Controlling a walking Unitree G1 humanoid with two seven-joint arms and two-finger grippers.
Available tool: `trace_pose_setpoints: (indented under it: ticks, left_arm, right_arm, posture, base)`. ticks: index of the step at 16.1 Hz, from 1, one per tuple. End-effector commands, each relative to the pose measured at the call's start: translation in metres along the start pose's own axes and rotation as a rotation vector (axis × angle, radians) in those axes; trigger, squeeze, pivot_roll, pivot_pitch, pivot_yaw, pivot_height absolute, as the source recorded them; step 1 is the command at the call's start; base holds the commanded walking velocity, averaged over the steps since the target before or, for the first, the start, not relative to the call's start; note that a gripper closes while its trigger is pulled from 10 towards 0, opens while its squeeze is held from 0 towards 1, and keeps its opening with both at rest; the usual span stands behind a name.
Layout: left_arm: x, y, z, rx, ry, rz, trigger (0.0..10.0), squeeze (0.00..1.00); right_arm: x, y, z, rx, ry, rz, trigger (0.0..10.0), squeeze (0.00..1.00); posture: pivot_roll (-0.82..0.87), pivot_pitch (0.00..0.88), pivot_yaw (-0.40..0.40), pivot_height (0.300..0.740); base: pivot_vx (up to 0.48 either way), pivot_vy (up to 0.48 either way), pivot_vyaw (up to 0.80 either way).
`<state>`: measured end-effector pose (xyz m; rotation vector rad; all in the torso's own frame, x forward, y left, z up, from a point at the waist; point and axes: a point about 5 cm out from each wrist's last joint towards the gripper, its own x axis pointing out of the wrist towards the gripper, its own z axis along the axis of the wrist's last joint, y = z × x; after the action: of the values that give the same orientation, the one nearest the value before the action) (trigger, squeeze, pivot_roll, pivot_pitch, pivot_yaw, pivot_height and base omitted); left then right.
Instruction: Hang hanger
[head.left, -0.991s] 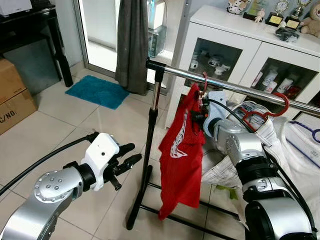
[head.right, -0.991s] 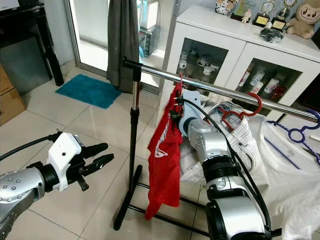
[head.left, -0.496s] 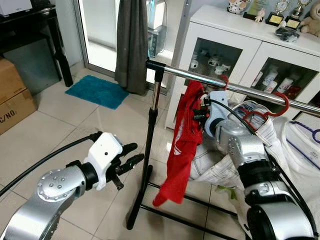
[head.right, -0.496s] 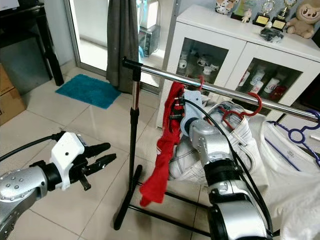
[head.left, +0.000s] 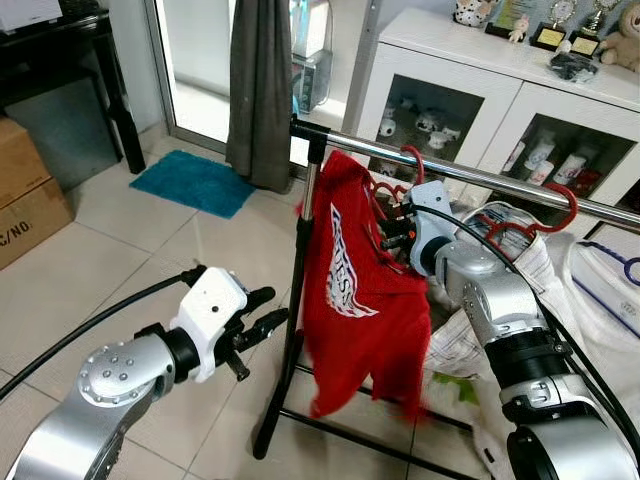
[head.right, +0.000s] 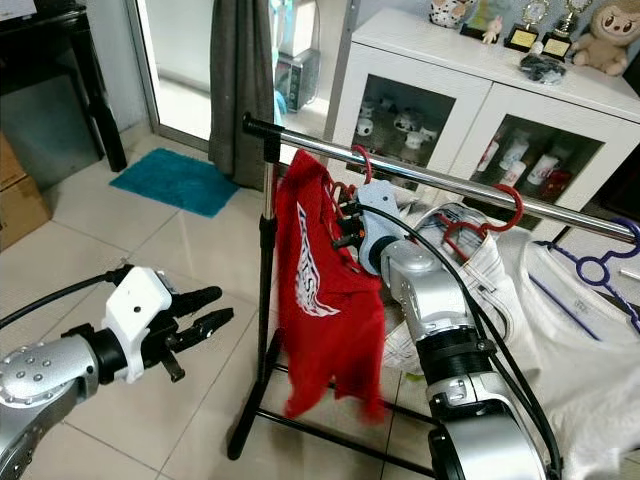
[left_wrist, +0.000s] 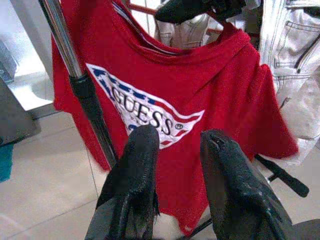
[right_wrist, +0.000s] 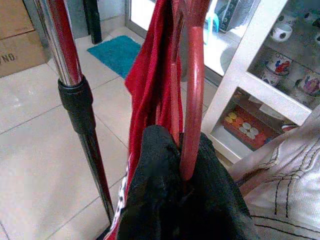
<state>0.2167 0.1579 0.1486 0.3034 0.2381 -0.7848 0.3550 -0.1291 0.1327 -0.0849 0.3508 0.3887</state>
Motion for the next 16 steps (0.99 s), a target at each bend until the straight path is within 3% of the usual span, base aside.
trace_pose_setpoints:
  ticks: [1, 3, 6, 9, 11, 16]
  left_arm:
    - [0.002, 0.0, 0.001, 0.015, 0.003, 0.002, 10.0, 0.0]
    - [0.003, 0.002, 0.002, 0.011, -0.011, 0.036, 10.0, 0.0]
    - [0.008, 0.014, -0.003, -0.077, -0.033, 0.237, 10.0, 0.0]
    - [0.01, 0.015, -0.003, -0.114, -0.064, 0.281, 10.0, 0.0]
    - [0.016, 0.01, -0.007, -0.122, -0.045, 0.273, 10.0, 0.0]
    - [0.021, 0.011, -0.009, -0.134, -0.034, 0.27, 10.0, 0.0]
  right_arm:
    - [-0.004, -0.006, 0.008, -0.011, -0.039, -0.019, 0.0, 0.0]
    - [-0.01, -0.008, 0.011, -0.011, -0.078, -0.029, 0.0, 0.0]
    - [-0.035, -0.011, 0.011, 0.07, -0.216, -0.053, 0.0, 0.0]
    - [-0.052, -0.005, 0.0, 0.099, -0.25, -0.054, 0.0, 0.0]
    - [-0.064, 0.009, -0.019, 0.091, -0.223, -0.032, 0.0, 0.0]
    - [-0.068, 0.021, -0.041, 0.079, -0.144, -0.032, 0.0, 0.0]
  posture:
    - [-0.01, 0.0, -0.126, 0.74]
    - [-0.01, 0.0, -0.136, 0.74]
    - [0.0, 0.0, -0.153, 0.74]
    - [-0.01, 0.0, -0.14, 0.74]
    - [-0.03, 0.0, -0.112, 0.74]
    - [-0.04, 0.0, -0.105, 0.74]
  base:
    - [0.0, 0.0, 0.0]
    - [0.0, 0.0, 0.0]
    - [0.0, 0.0, 0.0]
    - [0.0, 0.0, 0.0]
    - [0.0, 0.0, 0.0]
    - [0.0, 0.0, 0.0]
